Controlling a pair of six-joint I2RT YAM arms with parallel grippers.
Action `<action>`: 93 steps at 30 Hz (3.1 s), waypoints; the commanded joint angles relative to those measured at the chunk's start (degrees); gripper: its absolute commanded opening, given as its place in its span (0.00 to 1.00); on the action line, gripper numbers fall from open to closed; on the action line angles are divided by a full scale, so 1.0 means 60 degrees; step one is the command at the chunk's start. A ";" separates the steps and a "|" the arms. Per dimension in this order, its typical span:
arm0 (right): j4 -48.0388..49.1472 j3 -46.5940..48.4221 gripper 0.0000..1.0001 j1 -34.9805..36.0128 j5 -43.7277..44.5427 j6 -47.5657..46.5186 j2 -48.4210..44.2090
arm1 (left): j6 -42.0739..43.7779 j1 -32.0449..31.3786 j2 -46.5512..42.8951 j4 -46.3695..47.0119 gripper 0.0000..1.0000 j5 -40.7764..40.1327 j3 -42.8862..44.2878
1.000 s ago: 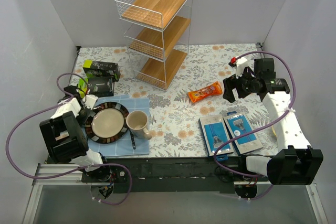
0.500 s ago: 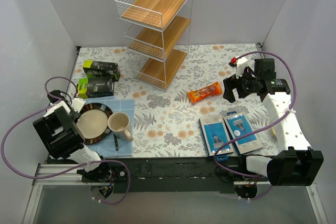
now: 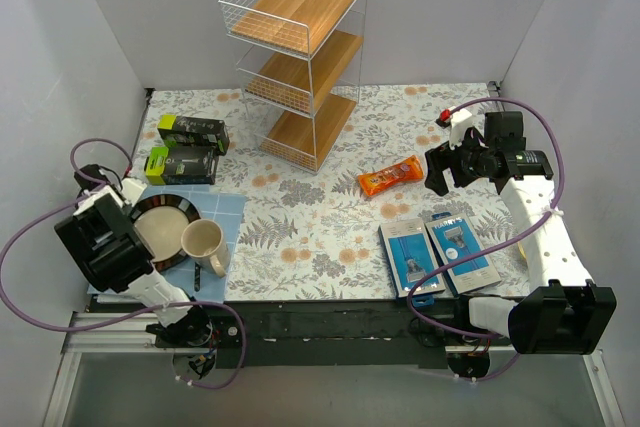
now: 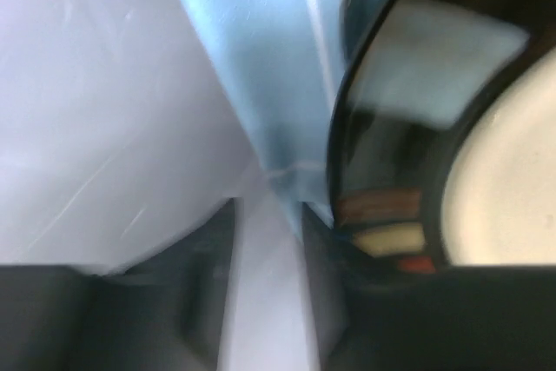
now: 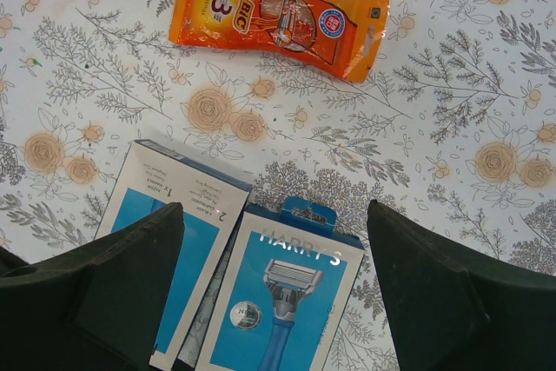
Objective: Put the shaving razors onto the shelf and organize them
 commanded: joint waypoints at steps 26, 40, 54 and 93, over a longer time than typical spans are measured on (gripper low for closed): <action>0.3030 0.5296 0.89 0.0015 -0.1947 0.2231 0.4562 | -0.9544 -0.5708 -0.4653 -0.0888 0.71 0.9577 0.4648; 0.6311 1.0201 0.77 0.0263 -0.3649 0.3886 0.9058 | -0.9818 -0.9870 -0.4510 0.1658 0.65 0.7115 0.4038; 1.3840 1.1739 0.80 0.1347 -0.2684 0.6071 1.2238 | -0.7429 -1.1116 -0.4143 -0.2460 0.61 0.6016 0.4729; 1.5938 1.0455 0.33 0.2270 -0.3825 0.5411 1.1830 | -0.8774 -1.1015 -0.4611 -0.0869 0.48 0.0791 0.2840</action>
